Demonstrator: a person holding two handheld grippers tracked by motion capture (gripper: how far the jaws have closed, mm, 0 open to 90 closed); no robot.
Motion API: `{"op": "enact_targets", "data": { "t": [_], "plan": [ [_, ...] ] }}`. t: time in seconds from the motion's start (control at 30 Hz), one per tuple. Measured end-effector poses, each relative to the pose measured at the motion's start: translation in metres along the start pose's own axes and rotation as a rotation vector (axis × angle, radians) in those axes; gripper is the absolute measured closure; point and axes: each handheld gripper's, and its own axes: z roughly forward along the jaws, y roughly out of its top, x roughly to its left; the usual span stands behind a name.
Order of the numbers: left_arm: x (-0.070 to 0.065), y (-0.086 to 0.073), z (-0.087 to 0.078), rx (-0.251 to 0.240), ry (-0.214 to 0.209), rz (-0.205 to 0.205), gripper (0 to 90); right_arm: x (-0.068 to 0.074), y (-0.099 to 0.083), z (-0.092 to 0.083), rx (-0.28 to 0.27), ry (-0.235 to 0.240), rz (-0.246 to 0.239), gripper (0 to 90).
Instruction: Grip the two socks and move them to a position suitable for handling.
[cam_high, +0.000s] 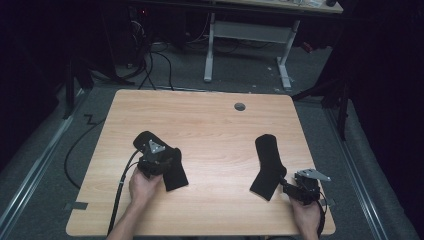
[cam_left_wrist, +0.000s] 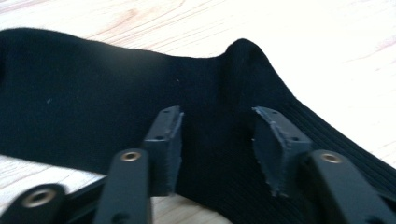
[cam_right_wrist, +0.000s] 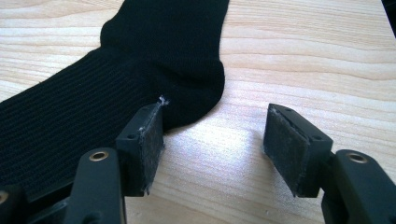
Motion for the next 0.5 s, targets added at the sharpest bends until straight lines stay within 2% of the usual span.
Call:
{"op": "enact_targets", "data": {
  "t": [0.3, 0.43, 0.5],
  "plan": [
    [-0.002, 0.004, 0.000, 0.020, -0.025, 0.014, 83.2, 0.000, 0.000, 0.000, -0.001, -0.001, -0.003, 38.6],
    [0.000, 0.006, -0.005, -0.003, -0.047, -0.013, 85.7, 0.000, 0.000, 0.000, 0.000, -0.002, -0.002, 38.6],
    [-0.001, 0.007, -0.011, -0.018, -0.058, -0.010, 86.1, 0.000, 0.000, 0.000, 0.000, -0.001, -0.002, 38.6]
  ]
}}
